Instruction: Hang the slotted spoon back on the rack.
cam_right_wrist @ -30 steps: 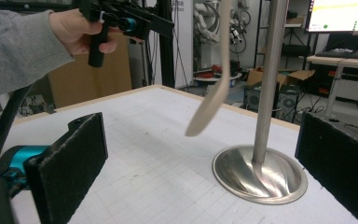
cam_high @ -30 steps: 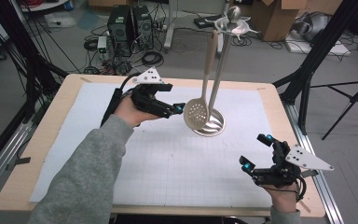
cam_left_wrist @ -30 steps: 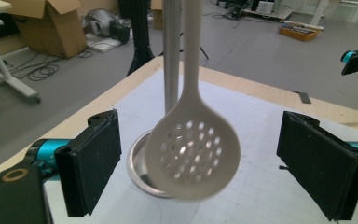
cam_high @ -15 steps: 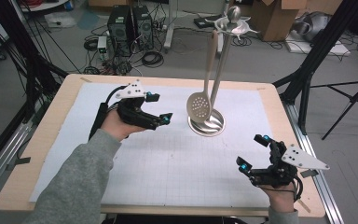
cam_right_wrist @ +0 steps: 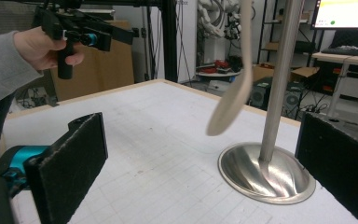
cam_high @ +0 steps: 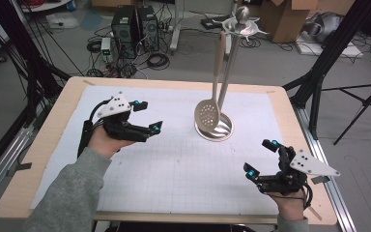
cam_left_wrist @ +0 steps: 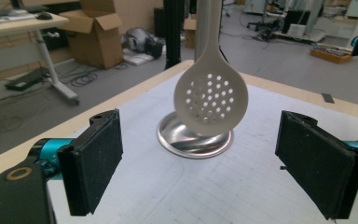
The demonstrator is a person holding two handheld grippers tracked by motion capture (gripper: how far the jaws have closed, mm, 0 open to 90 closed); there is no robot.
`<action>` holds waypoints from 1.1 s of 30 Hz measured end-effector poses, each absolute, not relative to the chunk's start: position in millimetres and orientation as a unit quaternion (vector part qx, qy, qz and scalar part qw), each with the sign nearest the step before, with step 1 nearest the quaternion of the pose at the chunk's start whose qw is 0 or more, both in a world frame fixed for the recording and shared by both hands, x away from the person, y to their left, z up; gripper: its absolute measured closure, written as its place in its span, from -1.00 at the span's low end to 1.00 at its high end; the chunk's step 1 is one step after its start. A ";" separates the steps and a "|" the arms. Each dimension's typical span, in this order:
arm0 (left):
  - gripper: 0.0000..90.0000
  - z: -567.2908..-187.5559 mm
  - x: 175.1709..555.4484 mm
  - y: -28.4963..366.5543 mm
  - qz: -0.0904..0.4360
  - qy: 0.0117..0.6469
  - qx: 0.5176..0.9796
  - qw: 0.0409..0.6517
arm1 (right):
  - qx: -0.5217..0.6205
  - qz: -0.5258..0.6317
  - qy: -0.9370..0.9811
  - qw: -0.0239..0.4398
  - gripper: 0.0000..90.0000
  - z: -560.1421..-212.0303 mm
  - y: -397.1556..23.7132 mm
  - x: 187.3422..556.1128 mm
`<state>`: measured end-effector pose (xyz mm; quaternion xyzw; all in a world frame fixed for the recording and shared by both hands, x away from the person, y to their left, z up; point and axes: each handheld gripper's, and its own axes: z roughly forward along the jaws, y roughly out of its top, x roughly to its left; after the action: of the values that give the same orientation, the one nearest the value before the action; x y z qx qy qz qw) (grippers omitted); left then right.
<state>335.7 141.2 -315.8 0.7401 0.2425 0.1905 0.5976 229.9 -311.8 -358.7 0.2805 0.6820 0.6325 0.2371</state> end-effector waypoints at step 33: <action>-0.68 -364.7 292.4 232.9 0.249 0.294 0.690 0.613 | 0.283 0.625 0.690 0.233 -0.98 -361.5 -307.5 232.9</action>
<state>292.4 232.9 -364.7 0.6900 0.2943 0.2489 0.6126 232.9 -307.5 -361.5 0.2829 0.6897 0.6245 0.2328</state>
